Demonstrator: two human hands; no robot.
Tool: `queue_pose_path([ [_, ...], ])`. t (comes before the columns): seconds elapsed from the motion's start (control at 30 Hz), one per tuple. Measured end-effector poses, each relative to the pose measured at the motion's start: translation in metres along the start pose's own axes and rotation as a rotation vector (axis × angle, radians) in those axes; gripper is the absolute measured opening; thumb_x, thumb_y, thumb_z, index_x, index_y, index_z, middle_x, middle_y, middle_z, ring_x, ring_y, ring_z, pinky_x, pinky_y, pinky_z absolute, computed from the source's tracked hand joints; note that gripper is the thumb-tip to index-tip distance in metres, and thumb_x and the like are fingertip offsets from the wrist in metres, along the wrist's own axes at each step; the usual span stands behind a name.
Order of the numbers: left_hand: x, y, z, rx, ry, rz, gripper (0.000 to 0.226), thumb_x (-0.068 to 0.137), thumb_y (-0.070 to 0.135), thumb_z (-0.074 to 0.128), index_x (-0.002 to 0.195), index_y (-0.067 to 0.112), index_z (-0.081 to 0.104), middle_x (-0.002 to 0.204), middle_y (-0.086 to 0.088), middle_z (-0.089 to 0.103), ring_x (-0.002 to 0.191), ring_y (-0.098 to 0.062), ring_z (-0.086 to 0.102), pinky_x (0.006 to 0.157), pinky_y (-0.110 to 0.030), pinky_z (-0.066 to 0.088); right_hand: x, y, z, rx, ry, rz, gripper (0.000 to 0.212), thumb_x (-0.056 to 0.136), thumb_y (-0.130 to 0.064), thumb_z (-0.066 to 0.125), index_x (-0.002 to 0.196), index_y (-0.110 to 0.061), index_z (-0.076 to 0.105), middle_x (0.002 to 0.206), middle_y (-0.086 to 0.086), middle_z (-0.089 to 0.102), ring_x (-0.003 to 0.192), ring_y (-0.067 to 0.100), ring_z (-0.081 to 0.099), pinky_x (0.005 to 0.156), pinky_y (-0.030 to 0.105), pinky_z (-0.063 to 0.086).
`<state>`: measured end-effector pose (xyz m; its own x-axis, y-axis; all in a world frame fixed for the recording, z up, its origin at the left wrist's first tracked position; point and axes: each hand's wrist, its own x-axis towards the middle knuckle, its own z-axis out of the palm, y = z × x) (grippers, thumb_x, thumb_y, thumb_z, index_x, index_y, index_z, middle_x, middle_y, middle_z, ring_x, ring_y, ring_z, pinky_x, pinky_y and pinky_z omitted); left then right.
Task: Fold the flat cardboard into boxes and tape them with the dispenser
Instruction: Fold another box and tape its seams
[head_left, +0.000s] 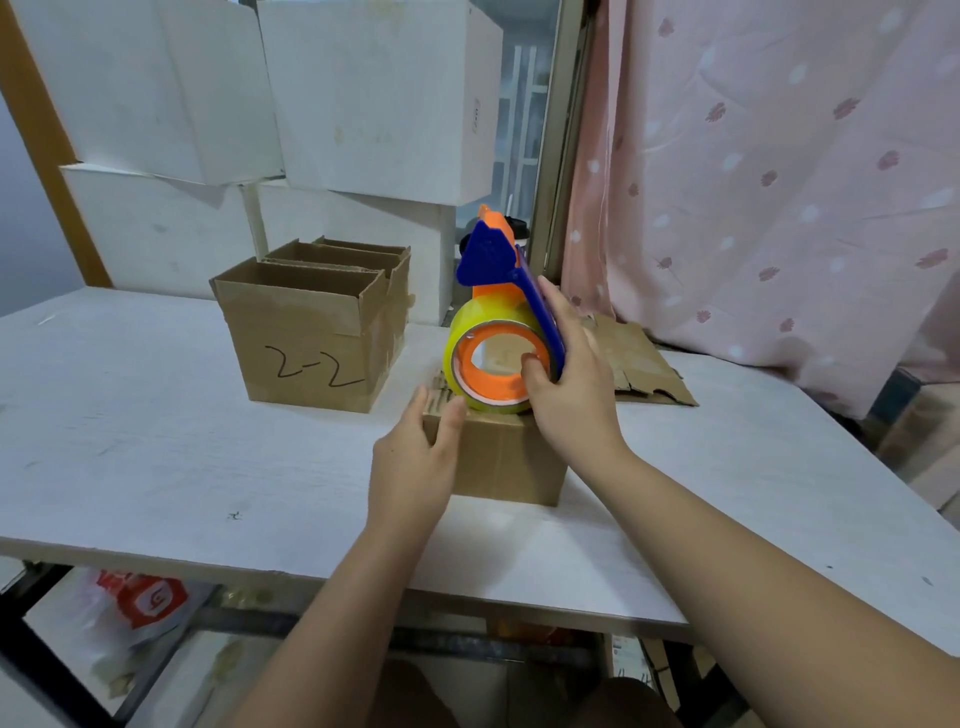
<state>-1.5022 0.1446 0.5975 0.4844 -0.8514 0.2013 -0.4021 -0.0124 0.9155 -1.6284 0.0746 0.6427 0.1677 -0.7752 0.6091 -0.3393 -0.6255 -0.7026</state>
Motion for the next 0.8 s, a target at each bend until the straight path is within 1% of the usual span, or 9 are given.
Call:
queue_pose_path([
  [0.1,0.006,0.005,-0.004,0.157,0.037,0.228,0.09,0.071,0.068,0.043,0.147,0.021,0.031,0.148,0.003,0.04,0.135,-0.014,0.037,0.109,-0.031,0.035,0.0,-0.001,0.0,0.028,-0.004,0.013,0.073,0.091,-0.01,0.058,0.136,-0.056,0.025,0.114,-0.021,0.041,0.105,-0.011,0.043,0.086,0.016,0.042],
  [0.13,0.008,0.006,-0.003,0.185,0.03,0.29,0.089,0.072,0.067,0.046,0.147,0.021,0.032,0.147,0.004,0.041,0.134,-0.012,0.038,0.108,-0.032,0.037,0.0,-0.003,0.0,0.035,-0.002,0.02,0.073,0.09,-0.01,0.06,0.132,-0.058,0.025,0.112,-0.026,0.042,0.105,-0.009,0.045,0.085,0.017,0.044],
  [0.2,0.01,0.007,-0.001,0.221,0.024,0.325,0.085,0.073,0.066,0.047,0.144,0.02,0.036,0.142,0.005,0.047,0.129,-0.011,0.043,0.104,-0.035,0.043,0.001,-0.003,0.0,0.066,0.019,0.058,0.07,0.086,-0.01,0.064,0.126,-0.056,0.029,0.106,-0.031,0.046,0.1,-0.005,0.052,0.078,0.016,0.05],
  [0.3,0.012,0.004,-0.002,0.282,0.047,0.355,0.081,0.074,0.068,0.042,0.139,0.02,0.044,0.137,0.004,0.052,0.124,-0.012,0.048,0.101,-0.034,0.045,0.005,0.001,-0.002,0.156,0.06,0.153,0.062,0.081,-0.01,0.07,0.115,-0.044,0.031,0.094,-0.019,0.056,0.082,-0.011,0.059,0.059,0.008,0.05],
  [0.37,0.013,0.003,-0.004,0.337,0.031,0.381,0.082,0.073,0.069,0.038,0.138,0.019,0.046,0.137,0.003,0.053,0.124,-0.013,0.048,0.1,-0.034,0.044,0.009,0.003,-0.004,0.242,0.053,0.233,0.055,0.081,-0.01,0.071,0.106,-0.04,0.032,0.096,-0.012,0.059,0.075,-0.012,0.06,0.054,0.009,0.049],
  [0.43,0.015,0.002,-0.006,0.407,0.01,0.402,0.084,0.074,0.07,0.034,0.138,0.018,0.045,0.137,0.002,0.052,0.124,-0.014,0.048,0.1,-0.034,0.045,0.011,0.003,-0.005,0.316,0.045,0.276,0.052,0.081,-0.008,0.071,0.1,-0.04,0.035,0.103,-0.008,0.061,0.076,-0.009,0.062,0.057,0.012,0.051],
  [0.53,0.018,0.0,-0.009,0.502,-0.027,0.43,0.086,0.075,0.071,0.028,0.141,0.018,0.042,0.14,0.001,0.05,0.126,-0.015,0.047,0.1,-0.034,0.045,0.01,0.001,-0.007,0.366,0.054,0.237,0.053,0.081,0.0,0.069,0.101,-0.042,0.042,0.105,-0.01,0.06,0.084,-0.008,0.062,0.061,0.012,0.051],
  [0.7,0.023,0.002,-0.01,0.647,-0.066,0.461,0.086,0.076,0.068,0.021,0.146,0.02,0.032,0.15,0.002,0.037,0.135,-0.015,0.036,0.104,-0.031,0.037,0.01,-0.001,-0.015,0.297,0.107,0.156,0.055,0.079,0.006,0.064,0.109,-0.039,0.054,0.109,-0.011,0.059,0.101,0.007,0.058,0.082,0.025,0.053],
  [0.8,0.024,0.003,-0.009,0.709,-0.087,0.477,0.088,0.075,0.069,0.016,0.147,0.021,0.03,0.152,0.003,0.033,0.137,-0.015,0.034,0.105,-0.03,0.036,0.014,-0.003,-0.024,0.191,0.062,0.097,0.062,0.075,0.01,0.062,0.116,-0.035,0.055,0.108,-0.014,0.058,0.099,-0.002,0.054,0.078,0.016,0.05],
])
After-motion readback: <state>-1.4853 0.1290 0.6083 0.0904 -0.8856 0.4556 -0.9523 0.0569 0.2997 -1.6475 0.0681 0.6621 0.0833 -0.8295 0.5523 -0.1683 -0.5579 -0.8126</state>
